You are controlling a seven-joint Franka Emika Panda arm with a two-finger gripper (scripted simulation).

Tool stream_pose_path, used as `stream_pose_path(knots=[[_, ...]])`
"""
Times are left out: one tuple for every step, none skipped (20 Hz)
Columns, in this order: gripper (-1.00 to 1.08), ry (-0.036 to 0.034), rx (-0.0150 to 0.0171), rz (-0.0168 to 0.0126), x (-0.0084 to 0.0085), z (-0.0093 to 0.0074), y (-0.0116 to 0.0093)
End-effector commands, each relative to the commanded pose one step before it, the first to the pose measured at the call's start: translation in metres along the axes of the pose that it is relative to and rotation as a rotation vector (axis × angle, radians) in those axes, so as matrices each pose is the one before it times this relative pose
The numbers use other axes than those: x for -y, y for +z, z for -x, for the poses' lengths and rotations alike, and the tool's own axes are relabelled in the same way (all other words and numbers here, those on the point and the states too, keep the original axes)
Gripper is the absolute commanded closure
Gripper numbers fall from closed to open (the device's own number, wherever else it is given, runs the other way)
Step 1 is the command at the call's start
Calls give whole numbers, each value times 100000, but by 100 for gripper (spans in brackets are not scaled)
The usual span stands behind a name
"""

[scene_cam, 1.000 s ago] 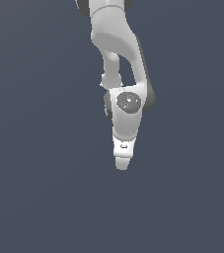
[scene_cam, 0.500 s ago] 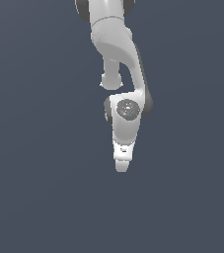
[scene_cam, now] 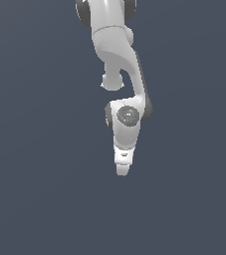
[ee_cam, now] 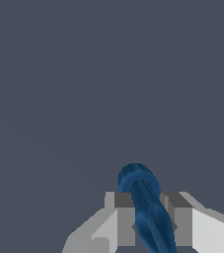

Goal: Pick up the object and move it to a goal position.

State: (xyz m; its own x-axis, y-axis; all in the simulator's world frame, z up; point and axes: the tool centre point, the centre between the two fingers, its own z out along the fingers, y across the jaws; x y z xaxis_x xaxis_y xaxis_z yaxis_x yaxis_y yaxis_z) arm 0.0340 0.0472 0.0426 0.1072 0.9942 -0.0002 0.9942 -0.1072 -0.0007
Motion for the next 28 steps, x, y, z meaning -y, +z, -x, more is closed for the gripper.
stream_pose_path(knots=[[108, 6, -4, 71, -31, 1, 0], [108, 0, 0, 0, 0, 0, 0], [108, 0, 0, 0, 0, 0, 0], [108, 0, 0, 0, 0, 0, 0], [108, 0, 0, 0, 0, 0, 0], [108, 0, 0, 0, 0, 0, 0], [108, 0, 0, 0, 0, 0, 0], [108, 0, 0, 0, 1, 1, -2], [108, 0, 0, 0, 4, -51, -28], [108, 0, 0, 0, 12, -154, -86], [108, 0, 0, 0, 18, -258, -143], [108, 0, 0, 0, 21, -365, -201], [108, 0, 0, 0, 20, -472, -259], [108, 0, 0, 0, 16, -573, -314], [108, 0, 0, 0, 12, -667, -364], [108, 0, 0, 0, 6, -755, -412], [108, 0, 0, 0, 2, -835, -455], [108, 0, 0, 0, -2, -900, -490], [108, 0, 0, 0, -4, -921, -501], [108, 0, 0, 0, -6, -828, -451], [108, 0, 0, 0, -9, -722, -393], [108, -18, -61, -28, -12, -621, -327], [108, 0, 0, 0, -18, -505, -273], [108, 0, 0, 0, -25, -397, -213], [108, 0, 0, 0, -32, -291, -154], [108, 0, 0, 0, -40, -188, -96], [108, 0, 0, 0, -44, -91, -42], [108, 0, 0, 0, -38, -15, -1]])
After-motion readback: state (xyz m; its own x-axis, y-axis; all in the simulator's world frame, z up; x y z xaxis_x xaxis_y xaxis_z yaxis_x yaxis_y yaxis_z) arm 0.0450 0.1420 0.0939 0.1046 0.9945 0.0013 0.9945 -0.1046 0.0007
